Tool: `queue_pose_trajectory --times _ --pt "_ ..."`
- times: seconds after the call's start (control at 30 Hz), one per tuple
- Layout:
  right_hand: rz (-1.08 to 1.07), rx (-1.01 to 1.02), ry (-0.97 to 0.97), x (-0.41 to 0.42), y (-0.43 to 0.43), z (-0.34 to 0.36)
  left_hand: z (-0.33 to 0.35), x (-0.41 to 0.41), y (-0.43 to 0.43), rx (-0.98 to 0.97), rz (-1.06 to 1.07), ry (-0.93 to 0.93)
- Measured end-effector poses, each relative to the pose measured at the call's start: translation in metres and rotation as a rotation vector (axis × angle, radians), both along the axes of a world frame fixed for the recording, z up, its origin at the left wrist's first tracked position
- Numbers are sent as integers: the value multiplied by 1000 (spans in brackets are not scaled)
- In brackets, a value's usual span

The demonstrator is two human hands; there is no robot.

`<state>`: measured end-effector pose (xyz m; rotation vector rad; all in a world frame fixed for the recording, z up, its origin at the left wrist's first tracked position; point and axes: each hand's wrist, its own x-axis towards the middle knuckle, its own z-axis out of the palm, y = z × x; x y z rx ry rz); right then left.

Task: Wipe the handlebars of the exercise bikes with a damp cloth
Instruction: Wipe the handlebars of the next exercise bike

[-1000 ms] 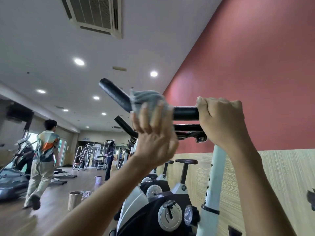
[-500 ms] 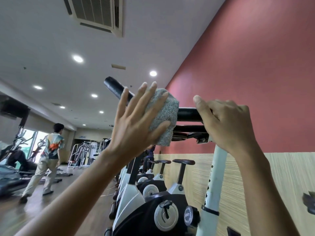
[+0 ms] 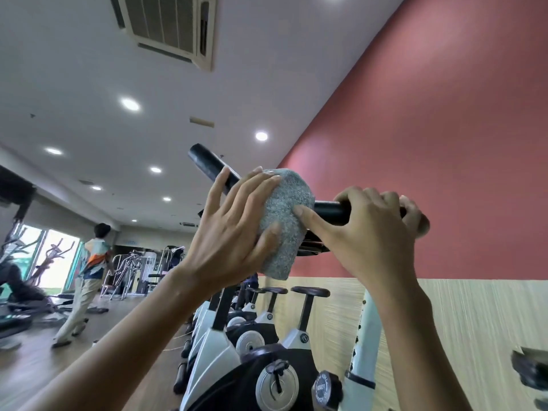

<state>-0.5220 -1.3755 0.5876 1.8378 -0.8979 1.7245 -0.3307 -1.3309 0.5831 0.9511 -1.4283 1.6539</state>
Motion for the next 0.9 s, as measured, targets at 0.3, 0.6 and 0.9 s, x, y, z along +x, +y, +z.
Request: queue_pose_trajectory --times 0.3,0.6,0.9 --pt "99 -574 -51 37 -1 -16 25 45 23 3 76 55" --pt "-29 -464 -155 85 2 -24 26 49 26 -3 79 11" --pt "-236 -531 -378 64 -50 -37 20 28 20 -23 25 90"
